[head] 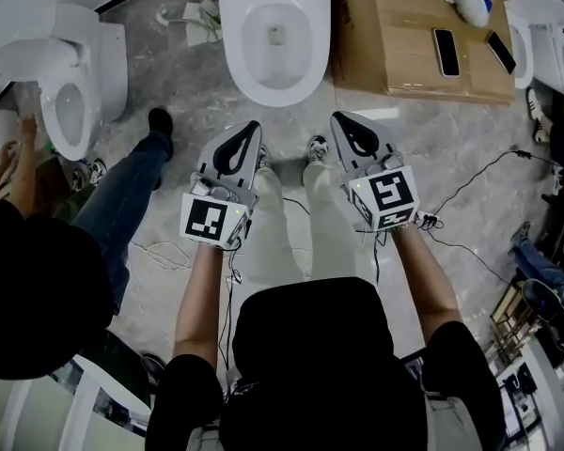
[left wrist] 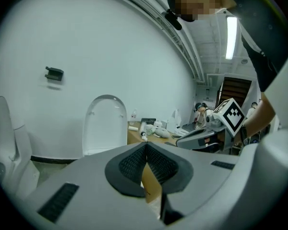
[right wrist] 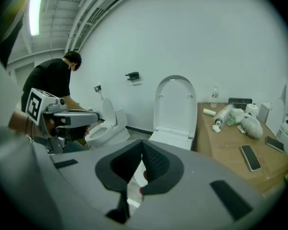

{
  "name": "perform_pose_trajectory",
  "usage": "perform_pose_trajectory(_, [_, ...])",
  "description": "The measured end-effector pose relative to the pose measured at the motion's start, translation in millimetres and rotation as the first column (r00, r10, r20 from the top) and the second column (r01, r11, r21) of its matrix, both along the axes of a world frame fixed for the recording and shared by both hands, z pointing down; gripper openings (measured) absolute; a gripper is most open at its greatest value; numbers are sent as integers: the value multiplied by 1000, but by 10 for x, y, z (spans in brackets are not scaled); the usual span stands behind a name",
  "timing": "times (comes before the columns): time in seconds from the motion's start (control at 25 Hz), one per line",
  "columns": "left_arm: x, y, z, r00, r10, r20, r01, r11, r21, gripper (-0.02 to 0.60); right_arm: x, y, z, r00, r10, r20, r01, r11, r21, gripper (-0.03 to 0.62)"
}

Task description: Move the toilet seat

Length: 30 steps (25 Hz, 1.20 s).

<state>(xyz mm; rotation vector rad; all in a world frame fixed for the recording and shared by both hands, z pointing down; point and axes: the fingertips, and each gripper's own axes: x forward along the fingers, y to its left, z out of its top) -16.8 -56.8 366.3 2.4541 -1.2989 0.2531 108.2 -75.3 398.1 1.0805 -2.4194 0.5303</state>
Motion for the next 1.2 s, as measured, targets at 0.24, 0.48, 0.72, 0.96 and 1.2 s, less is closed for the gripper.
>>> perform_pose_trajectory(0.24, [15, -59, 717, 996, 46, 77, -43, 998, -43, 9, -54, -19, 717, 998, -28, -60, 24, 998, -64, 14])
perform_pose_trajectory(0.48, [13, 8, 1511, 987, 95, 129, -81, 990, -114, 10, -170, 41, 1381, 979, -117, -168, 109, 992, -57, 14])
perform_pose_trajectory(0.72, [-69, 57, 2264, 942, 209, 263, -169, 971, -167, 40, -322, 152, 2008, 902, -290, -319, 288, 956, -53, 15])
perform_pose_trajectory(0.96, [7, 157, 2956, 833, 400, 382, -333, 914, -232, 95, -392, 238, 2615, 801, -410, -436, 408, 907, -104, 31])
perform_pose_trajectory(1.2, [-11, 280, 3632, 699, 551, 455, -440, 834, -334, 111, -538, 303, 3142, 717, -514, -471, 505, 849, -158, 124])
